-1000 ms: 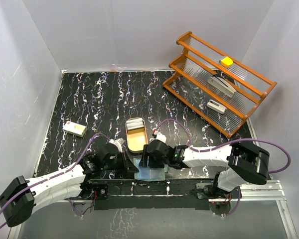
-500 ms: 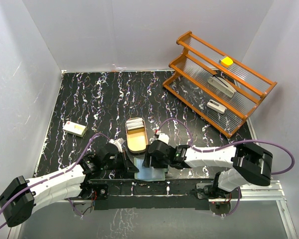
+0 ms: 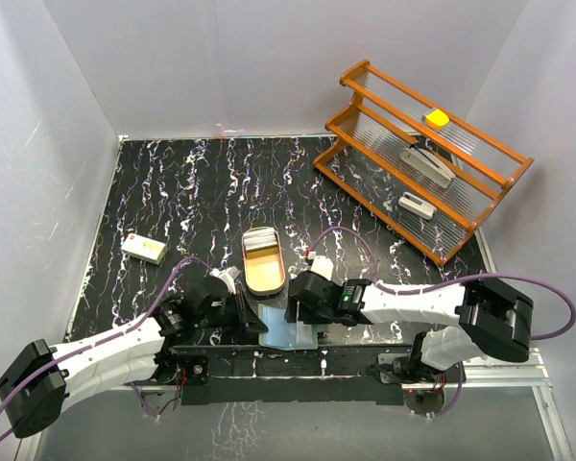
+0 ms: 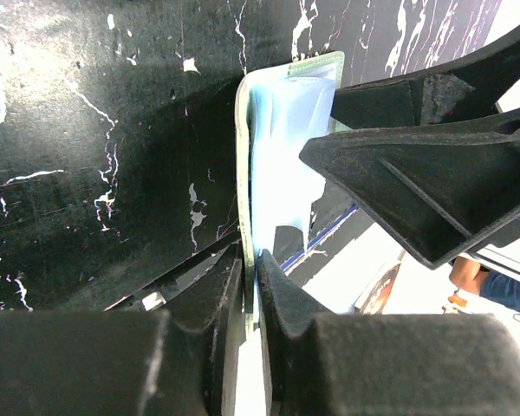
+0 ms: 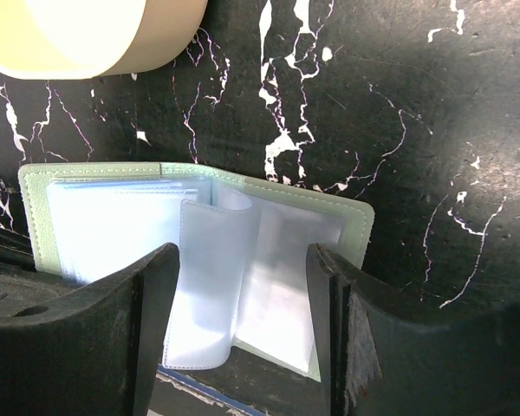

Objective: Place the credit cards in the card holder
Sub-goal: Open the card holder at the center of the board.

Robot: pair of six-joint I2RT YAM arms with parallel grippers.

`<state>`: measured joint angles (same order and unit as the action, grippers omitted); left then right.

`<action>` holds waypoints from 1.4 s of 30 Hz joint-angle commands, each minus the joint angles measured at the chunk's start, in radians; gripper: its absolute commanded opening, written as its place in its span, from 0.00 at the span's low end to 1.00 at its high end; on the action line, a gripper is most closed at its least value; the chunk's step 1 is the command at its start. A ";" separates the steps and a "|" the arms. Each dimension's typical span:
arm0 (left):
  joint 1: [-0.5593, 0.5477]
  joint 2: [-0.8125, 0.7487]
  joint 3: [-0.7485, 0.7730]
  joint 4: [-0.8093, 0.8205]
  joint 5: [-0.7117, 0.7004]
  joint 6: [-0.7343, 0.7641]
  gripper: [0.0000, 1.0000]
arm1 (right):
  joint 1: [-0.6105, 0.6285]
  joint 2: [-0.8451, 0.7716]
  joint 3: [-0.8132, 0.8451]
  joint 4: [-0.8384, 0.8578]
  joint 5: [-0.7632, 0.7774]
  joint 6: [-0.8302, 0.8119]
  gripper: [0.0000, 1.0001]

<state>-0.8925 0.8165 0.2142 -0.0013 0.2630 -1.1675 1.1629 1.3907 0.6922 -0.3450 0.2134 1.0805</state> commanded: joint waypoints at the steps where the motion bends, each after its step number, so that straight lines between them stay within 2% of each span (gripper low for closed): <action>1: -0.003 0.000 0.025 -0.008 0.004 0.004 0.13 | -0.002 -0.041 0.019 -0.031 0.046 -0.007 0.58; 8: -0.005 0.026 0.031 0.004 0.005 0.007 0.32 | -0.002 -0.081 -0.007 -0.053 0.052 -0.005 0.58; 15: -0.004 0.076 0.050 0.005 0.006 0.019 0.35 | -0.002 -0.138 -0.048 -0.098 0.076 0.003 0.58; 17: -0.004 0.074 0.053 0.001 0.002 0.020 0.31 | -0.002 -0.161 -0.056 -0.122 0.088 0.009 0.58; 22: -0.004 0.053 0.060 -0.003 -0.006 0.021 0.08 | -0.002 -0.237 -0.028 -0.217 0.098 0.031 0.58; 25: -0.005 0.044 0.066 -0.008 -0.013 0.013 0.00 | -0.002 -0.295 0.028 -0.284 0.105 0.045 0.57; 32: -0.003 0.049 0.075 0.016 -0.030 -0.010 0.00 | -0.002 -0.346 0.087 -0.159 0.014 0.035 0.56; 39: -0.003 0.046 0.031 0.123 -0.087 -0.106 0.00 | -0.002 -0.192 0.121 -0.146 0.021 0.052 0.55; 42: -0.004 0.035 0.030 0.092 -0.140 -0.133 0.00 | -0.002 -0.141 0.124 -0.122 0.024 0.053 0.55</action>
<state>-0.8925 0.8738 0.2466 0.0662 0.1997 -1.2427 1.1629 1.2121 0.7696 -0.5201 0.2287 1.1168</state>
